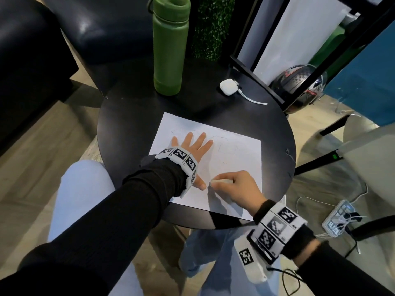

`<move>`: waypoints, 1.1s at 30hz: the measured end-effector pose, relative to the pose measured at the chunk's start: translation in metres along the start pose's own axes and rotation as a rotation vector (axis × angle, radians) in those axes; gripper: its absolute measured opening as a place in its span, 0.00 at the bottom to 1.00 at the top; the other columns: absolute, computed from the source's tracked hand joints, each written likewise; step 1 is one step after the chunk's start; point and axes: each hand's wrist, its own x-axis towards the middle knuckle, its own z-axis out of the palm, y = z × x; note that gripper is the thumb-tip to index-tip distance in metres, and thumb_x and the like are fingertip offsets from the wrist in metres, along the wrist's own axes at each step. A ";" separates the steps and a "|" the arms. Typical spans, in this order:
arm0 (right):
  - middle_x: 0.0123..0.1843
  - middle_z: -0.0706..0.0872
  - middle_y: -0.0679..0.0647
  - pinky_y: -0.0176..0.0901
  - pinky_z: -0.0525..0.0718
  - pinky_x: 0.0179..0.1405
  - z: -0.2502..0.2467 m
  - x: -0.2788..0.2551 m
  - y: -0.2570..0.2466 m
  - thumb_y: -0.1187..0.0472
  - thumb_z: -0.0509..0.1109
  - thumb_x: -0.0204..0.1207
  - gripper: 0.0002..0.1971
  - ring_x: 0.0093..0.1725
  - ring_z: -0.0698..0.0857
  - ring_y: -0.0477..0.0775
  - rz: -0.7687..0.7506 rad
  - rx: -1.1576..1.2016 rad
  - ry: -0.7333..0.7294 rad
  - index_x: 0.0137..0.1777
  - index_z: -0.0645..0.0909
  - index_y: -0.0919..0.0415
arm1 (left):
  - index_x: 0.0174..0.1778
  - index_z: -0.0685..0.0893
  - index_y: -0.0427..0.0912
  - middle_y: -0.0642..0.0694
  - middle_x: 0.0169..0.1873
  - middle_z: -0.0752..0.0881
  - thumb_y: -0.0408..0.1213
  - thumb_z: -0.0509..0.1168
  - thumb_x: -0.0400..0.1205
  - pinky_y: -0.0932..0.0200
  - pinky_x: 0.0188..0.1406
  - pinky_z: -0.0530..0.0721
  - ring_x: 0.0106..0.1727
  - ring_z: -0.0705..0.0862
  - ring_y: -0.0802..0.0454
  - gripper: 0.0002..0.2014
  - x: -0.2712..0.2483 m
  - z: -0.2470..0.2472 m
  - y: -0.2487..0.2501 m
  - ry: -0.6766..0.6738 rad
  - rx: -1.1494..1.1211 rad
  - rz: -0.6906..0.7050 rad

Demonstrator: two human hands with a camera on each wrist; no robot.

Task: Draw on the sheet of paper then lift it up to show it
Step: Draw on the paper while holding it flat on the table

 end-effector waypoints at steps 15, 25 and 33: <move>0.43 0.78 0.57 0.37 0.74 0.34 -0.024 0.052 -0.023 0.65 0.71 0.68 0.06 0.45 0.78 0.54 -0.128 -0.334 0.139 0.30 0.83 0.58 | 0.83 0.42 0.52 0.49 0.83 0.41 0.57 0.80 0.60 0.36 0.76 0.62 0.83 0.48 0.46 0.64 0.002 -0.022 -0.021 -0.050 0.099 0.110; 0.44 0.85 0.55 0.27 0.69 0.31 0.007 0.056 -0.049 0.64 0.67 0.73 0.08 0.39 0.75 0.46 -0.280 -0.277 0.122 0.46 0.88 0.62 | 0.82 0.35 0.54 0.50 0.82 0.32 0.57 0.81 0.60 0.30 0.77 0.40 0.83 0.35 0.40 0.68 0.005 -0.020 -0.040 -0.107 -0.001 0.063; 0.42 0.89 0.54 0.22 0.71 0.28 0.008 0.034 -0.041 0.60 0.72 0.72 0.08 0.40 0.80 0.45 -0.210 -0.338 -0.069 0.46 0.90 0.63 | 0.82 0.33 0.51 0.52 0.82 0.31 0.59 0.81 0.56 0.31 0.77 0.43 0.83 0.35 0.42 0.72 0.011 -0.009 -0.040 -0.059 0.024 0.037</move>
